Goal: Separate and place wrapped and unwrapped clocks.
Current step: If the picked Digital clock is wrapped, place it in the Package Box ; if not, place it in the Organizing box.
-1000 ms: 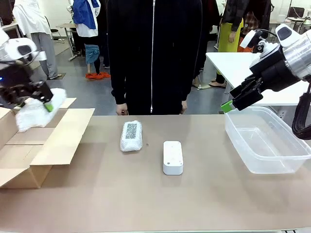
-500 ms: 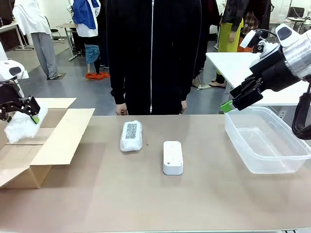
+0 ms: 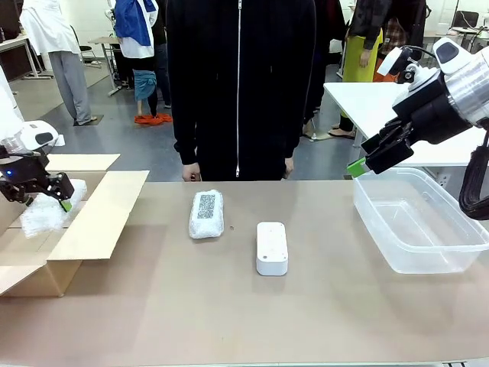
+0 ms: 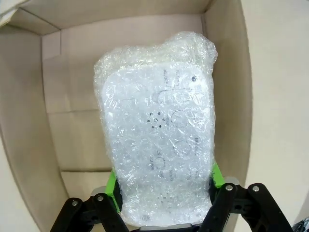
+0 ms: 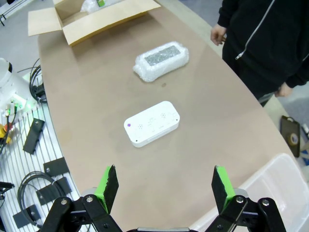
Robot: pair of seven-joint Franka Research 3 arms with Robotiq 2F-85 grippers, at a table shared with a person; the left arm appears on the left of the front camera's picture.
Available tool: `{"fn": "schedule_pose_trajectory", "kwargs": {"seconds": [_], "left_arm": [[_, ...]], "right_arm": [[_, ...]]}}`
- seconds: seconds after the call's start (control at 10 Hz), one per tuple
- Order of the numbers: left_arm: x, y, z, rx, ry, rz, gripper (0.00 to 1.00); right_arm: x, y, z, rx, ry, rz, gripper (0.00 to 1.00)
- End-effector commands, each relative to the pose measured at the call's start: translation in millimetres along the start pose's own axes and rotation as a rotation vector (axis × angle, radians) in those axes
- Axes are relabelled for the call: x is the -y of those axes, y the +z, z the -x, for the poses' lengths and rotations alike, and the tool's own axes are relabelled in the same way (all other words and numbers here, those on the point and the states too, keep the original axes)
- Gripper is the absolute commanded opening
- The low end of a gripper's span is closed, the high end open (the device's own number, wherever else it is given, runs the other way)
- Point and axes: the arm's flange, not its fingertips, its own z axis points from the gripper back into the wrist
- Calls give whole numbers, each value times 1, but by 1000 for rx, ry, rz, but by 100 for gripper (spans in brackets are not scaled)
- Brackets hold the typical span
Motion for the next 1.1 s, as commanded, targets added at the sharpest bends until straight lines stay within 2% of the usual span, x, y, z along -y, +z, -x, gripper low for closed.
{"fn": "schedule_pose_trajectory", "kwargs": {"seconds": [0.0, 0.2, 0.3, 0.8, 0.9, 1.0], "left_arm": [[5, -11, -2, 39, -10, 2, 81], [11, -21, -4, 63, -25, -9, 81], [10, -21, -5, 49, -29, -26, 100], [11, -6, -6, 24, -34, -16, 100], [14, 9, -5, 31, -15, -4, 100], [20, 43, 1, 51, -14, 31, 100]], "right_arm": [[1, -3, 1, 12, -3, -22, 100], [1, -3, 1, 12, -3, -22, 100], [1, -3, 1, 12, -3, -22, 100], [1, -3, 1, 12, -3, -22, 100], [1, -3, 1, 12, -3, -22, 100], [1, -3, 1, 12, -3, -22, 100]]}}
